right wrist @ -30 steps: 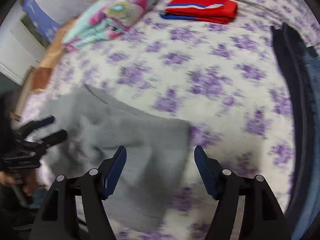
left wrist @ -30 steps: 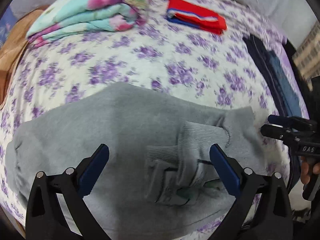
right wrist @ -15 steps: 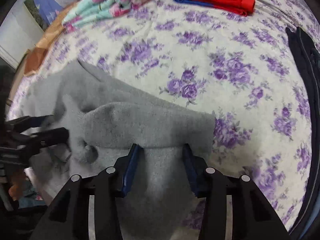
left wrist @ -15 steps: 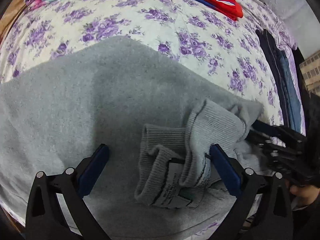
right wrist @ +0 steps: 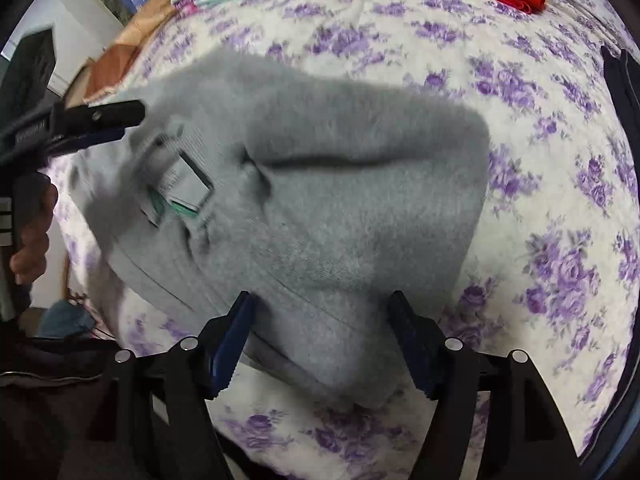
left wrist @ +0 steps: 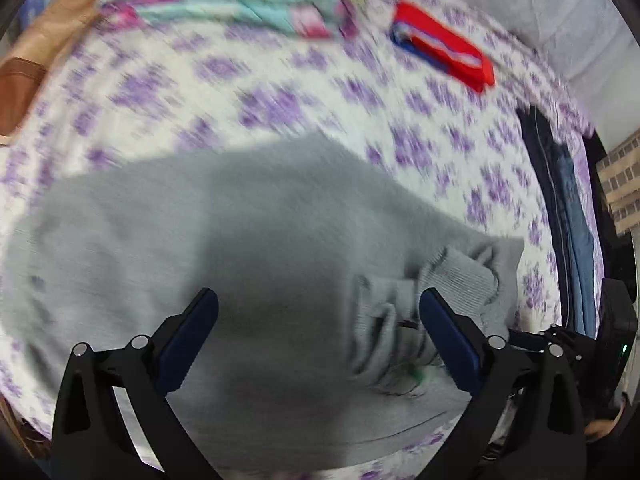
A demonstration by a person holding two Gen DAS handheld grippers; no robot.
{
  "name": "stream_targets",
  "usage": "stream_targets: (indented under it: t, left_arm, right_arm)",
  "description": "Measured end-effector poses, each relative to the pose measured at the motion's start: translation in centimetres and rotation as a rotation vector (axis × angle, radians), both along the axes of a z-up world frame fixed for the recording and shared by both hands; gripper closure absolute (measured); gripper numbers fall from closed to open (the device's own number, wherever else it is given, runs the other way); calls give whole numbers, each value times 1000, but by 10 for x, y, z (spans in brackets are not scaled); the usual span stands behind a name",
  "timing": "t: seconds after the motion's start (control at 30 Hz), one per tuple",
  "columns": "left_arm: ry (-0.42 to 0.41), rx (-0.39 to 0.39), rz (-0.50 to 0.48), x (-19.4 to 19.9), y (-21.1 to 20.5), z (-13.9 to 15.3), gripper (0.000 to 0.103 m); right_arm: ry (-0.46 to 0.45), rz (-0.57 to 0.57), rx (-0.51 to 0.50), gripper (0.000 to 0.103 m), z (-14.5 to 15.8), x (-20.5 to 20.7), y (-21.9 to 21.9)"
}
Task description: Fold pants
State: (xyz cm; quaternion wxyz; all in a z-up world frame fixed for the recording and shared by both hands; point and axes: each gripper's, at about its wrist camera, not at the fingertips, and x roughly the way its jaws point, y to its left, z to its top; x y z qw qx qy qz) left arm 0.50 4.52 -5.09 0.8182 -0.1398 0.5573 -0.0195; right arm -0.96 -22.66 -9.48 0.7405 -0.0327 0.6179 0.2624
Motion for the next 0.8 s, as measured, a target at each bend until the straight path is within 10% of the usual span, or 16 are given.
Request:
stream_targets:
  t: [0.17,0.37,0.8]
  left_arm:
    - [-84,87,111,-15,72,26,5]
    - [26,137,183,-22,154,-2,5]
    - [99,30,232,-40,189,-42,15]
  right_arm:
    - [-70,-45,56,31,35,10,-22]
    - [-93,-115,66,30,45,18,-39]
    - [-70,-107,59,27,36,16,-29]
